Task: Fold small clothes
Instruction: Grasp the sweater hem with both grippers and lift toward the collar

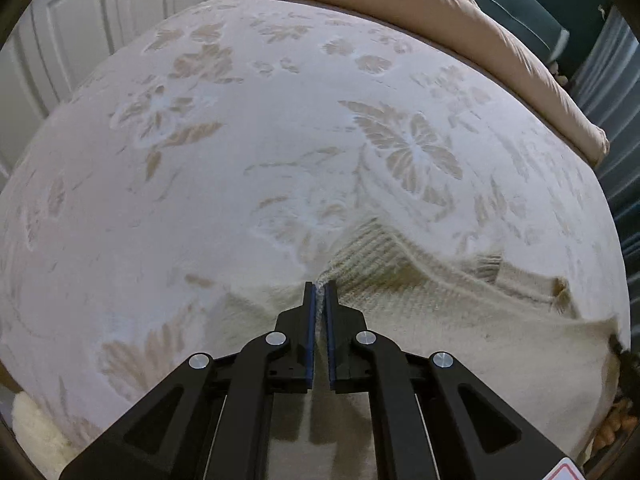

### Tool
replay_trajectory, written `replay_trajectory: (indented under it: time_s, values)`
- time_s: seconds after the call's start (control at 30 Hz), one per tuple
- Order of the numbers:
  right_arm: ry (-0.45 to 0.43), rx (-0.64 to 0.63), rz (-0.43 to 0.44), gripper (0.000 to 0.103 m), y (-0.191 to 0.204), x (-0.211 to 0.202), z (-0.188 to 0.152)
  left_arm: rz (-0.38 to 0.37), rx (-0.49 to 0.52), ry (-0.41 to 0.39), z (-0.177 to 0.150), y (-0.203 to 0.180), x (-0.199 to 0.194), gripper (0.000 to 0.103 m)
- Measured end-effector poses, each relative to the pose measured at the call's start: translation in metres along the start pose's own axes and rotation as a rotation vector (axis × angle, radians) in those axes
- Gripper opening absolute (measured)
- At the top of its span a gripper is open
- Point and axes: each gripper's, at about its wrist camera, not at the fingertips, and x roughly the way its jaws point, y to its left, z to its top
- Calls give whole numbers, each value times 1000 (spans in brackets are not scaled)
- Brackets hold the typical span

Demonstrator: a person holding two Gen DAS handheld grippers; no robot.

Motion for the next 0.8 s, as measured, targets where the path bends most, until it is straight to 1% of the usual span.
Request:
replay_trajectory:
  time_s: [0.03, 0.1, 0.13, 0.17, 0.2, 0.23, 0.27, 0.3, 0.37, 0.4, 0.43, 0.47, 0.53, 0.57, 0.6, 0.67, 0.7, 0.73, 0.77, 0.8]
  values:
    - [17, -20, -32, 8, 1, 10, 2, 11, 4, 9, 0, -1, 6, 5]
    - [99, -75, -140, 10, -5, 41, -3, 21, -6, 22, -1, 1, 16, 10]
    - [115, -87, -158, 9, -8, 47, -6, 23, -13, 21, -2, 2, 15, 12]
    - [84, -81, -154, 11, -8, 40, -7, 22, -16, 19, -2, 2, 12, 12]
    - [54, -79, -165, 17, -1, 27, -7, 13, -15, 11, -3, 1, 1, 12]
    - [22, -87, -200, 20, 5, 14, -8, 6, -17, 3, -5, 0, -4, 12]
    - [-36, -112, -243, 24, 19, -6, -12, -8, -24, -8, -6, 0, -13, 12]
    - [-58, -133, -231, 24, 27, -18, -14, -23, -22, -33, -10, -2, -29, 12]
    - [-46, -201, -127, 24, 58, -33, -28, -46, 11, -70, -19, -14, -50, 11]
    - [-21, -260, -60, 24, 84, -37, -42, -60, 47, -76, -27, -26, -60, 11]
    - [14, -300, 1, 24, 103, -39, -54, -76, 80, -68, -35, -38, -64, 11]
    - [83, -340, 93, 24, 130, -36, -73, -106, 121, -44, -47, -55, -66, 11]
    - [179, -386, 209, 24, 164, -28, -103, -149, 158, 8, -67, -77, -63, 12]
    - [217, -410, 247, 24, 181, -21, -116, -172, 177, 40, -77, -86, -59, 13]
    - [258, -450, 263, 24, 196, -13, -135, -158, 200, 69, -93, -96, -51, 14]
    - [309, -500, 245, 23, 201, -5, -157, -109, 224, 109, -109, -100, -41, 14]
    - [329, -512, 213, 23, 194, -4, -163, -96, 223, 135, -117, -95, -37, 14]
    - [333, -509, 185, 22, 184, -5, -163, -111, 209, 138, -122, -88, -39, 14]
    - [333, -483, 138, 22, 161, -10, -158, -123, 193, 137, -125, -77, -43, 14]
    - [332, -453, 104, 21, 141, -15, -154, -117, 186, 141, -126, -68, -46, 14]
